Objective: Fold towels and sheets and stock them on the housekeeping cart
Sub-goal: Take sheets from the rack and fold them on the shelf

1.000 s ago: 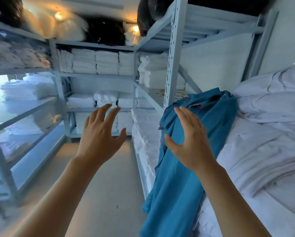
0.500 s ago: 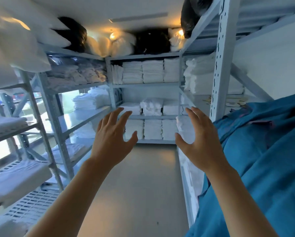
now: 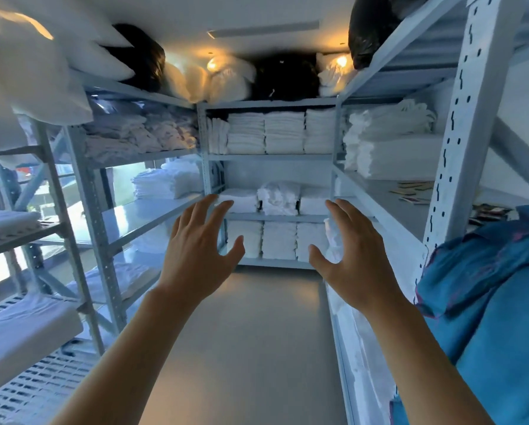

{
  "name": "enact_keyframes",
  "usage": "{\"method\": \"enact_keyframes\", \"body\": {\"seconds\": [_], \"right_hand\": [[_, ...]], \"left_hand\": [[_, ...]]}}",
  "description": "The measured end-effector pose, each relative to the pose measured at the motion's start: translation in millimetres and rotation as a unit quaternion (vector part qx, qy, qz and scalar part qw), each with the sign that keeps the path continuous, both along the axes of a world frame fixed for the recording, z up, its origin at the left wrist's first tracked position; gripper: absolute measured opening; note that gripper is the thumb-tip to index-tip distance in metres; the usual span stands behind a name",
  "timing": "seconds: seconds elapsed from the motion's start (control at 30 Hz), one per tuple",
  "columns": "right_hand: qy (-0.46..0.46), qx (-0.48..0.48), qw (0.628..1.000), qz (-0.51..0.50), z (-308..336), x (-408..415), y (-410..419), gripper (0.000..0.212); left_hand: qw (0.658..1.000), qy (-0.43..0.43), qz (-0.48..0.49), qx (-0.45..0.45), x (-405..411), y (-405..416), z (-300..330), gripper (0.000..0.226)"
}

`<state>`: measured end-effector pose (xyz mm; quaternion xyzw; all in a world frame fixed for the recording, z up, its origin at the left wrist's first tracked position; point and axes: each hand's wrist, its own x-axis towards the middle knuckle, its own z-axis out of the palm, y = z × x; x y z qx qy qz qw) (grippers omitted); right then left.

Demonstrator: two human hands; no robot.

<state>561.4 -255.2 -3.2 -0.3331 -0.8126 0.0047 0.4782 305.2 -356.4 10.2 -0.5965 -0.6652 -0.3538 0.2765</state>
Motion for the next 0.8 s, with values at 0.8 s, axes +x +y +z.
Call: {"method": "enact_keyframes", "body": {"seconds": [0.8], "right_hand": [[-0.070,-0.004,0.993,-0.099,21.1,-215.0,169.0,0.076]], "left_hand": [[0.993,-0.058,-0.095,0.025,-229.5,213.6,-6.4,0.061]]}}
